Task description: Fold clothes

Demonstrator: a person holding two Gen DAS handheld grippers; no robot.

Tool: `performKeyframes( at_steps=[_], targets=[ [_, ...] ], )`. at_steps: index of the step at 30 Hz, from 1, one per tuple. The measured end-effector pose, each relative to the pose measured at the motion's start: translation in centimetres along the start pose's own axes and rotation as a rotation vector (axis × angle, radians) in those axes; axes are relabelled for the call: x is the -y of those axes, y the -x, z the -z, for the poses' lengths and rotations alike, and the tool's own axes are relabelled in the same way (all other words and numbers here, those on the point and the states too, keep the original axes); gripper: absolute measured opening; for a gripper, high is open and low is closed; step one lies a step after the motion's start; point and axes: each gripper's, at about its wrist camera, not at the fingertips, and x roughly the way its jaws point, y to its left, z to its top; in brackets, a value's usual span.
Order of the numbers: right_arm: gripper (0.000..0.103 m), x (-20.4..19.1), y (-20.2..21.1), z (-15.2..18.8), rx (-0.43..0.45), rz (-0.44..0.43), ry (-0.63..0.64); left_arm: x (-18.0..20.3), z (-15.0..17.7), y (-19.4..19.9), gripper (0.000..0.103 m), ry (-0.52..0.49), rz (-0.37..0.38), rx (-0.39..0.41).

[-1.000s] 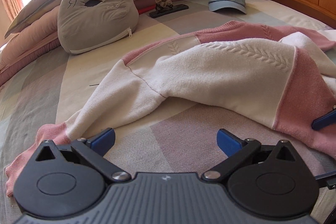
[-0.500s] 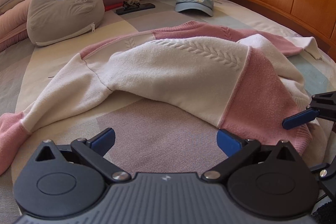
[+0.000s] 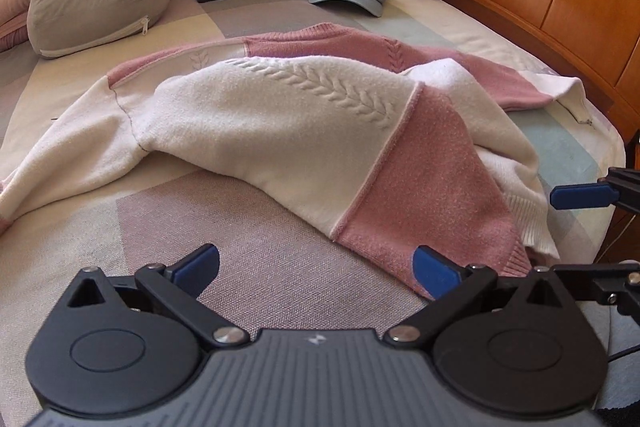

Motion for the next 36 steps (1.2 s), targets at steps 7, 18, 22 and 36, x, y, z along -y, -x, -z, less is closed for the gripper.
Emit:
performKeyframes(
  at_steps=[7, 18, 22, 36],
  targets=[
    [0.103, 1.7, 3.1, 1.8, 0.083, -0.052, -0.035, 2.7, 0.4, 1.5, 0.102, 0.066, 0.009, -0.009],
    [0.103, 5.0, 6.5, 3.7, 0.186, -0.082, -0.138, 2.4, 3.3, -2.9, 0.102, 0.505, 0.343, -0.061],
    [0.103, 6.0, 7.1, 4.1, 0.207, -0.086, -0.172, 0.1, 4.2, -4.4, 0.102, 0.677, 0.46, -0.022],
    [0.103, 6.1, 5.8, 4.1, 0.17, -0.104, -0.187, -0.2, 3.0, -6.9, 0.101, 0.78, 0.604, -0.026]
  ],
)
